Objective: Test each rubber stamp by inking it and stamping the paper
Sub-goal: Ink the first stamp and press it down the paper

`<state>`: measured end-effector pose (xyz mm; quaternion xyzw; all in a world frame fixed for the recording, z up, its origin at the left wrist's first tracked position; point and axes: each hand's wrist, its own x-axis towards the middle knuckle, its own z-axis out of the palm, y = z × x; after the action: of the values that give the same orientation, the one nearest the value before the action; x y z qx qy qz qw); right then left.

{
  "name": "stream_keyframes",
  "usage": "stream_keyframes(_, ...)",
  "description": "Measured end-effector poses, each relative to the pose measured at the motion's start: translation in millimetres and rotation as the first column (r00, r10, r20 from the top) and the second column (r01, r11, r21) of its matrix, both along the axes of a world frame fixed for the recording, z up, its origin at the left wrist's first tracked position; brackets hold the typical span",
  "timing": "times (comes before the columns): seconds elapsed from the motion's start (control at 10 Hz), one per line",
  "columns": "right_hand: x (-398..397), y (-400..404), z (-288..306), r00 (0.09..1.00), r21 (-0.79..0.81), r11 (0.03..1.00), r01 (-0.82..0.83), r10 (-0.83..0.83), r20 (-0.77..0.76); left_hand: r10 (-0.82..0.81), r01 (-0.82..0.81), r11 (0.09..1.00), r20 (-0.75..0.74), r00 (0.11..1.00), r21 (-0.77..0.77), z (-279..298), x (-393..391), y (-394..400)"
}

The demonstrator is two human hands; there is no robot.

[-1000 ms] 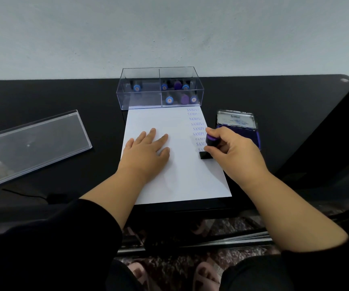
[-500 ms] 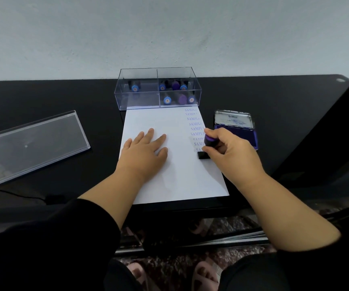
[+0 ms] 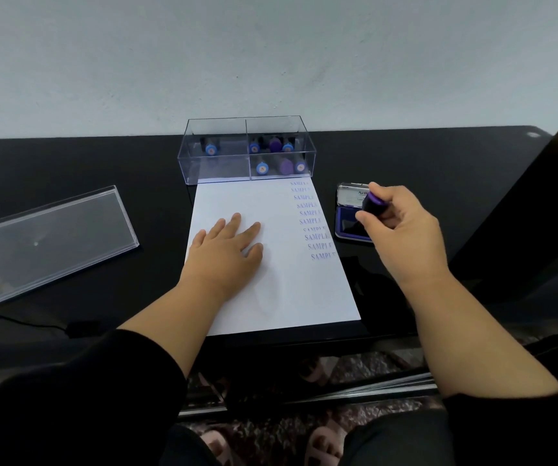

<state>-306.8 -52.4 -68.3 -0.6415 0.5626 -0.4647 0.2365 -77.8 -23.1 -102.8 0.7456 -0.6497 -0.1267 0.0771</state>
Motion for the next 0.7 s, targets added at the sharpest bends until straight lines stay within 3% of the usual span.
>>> stream_keyframes(0.7,7.9,3.4,1.1,1.0,0.02,0.999,-0.027,0.028,-0.011,0.002,-0.002,1.0,0.008,1.0,0.003,1.1,-0.9,0.6)
